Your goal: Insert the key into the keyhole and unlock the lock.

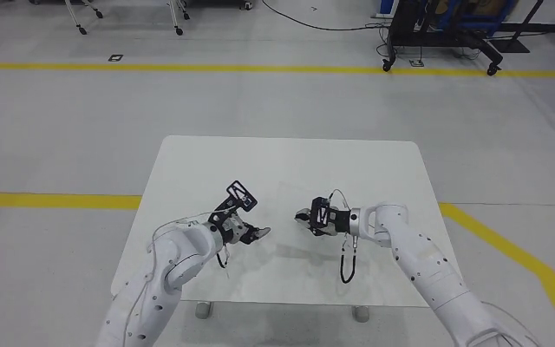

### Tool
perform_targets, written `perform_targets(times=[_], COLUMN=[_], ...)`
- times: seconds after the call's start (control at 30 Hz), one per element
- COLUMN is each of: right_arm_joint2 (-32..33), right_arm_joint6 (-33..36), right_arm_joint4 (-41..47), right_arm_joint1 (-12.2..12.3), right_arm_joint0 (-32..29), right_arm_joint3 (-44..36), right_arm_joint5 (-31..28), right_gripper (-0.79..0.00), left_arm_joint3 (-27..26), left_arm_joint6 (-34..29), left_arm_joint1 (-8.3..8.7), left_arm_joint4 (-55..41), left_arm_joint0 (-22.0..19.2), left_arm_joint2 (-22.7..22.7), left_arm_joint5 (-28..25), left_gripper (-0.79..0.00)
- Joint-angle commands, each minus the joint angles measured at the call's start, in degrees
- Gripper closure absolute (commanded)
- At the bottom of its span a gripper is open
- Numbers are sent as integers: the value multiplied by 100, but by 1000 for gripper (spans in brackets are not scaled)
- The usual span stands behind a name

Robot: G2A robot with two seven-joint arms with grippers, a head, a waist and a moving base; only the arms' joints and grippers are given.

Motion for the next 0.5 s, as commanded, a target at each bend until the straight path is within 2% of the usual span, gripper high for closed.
perform_targets(times=[0.0, 0.47], right_arm_joint2=[-19, -172], right_arm_joint6=[-53, -157], right_arm_joint4=[-27, -97], right_arm_joint1=[3, 10], right_arm_joint0=[23, 168], right_arm_joint3=[33, 265], right_arm_joint5=[2, -48], right_gripper=[0, 0], left_arm_joint3=[114, 1067], left_arm_joint6=[-19, -30], left_arm_joint1=[-34, -345], left_arm_joint4=[93, 407], left_arm_joint0=[-135, -1013], left_arm_joint2=[201, 1324], left_arm_joint5=[137, 1138], left_gripper=[-785, -785])
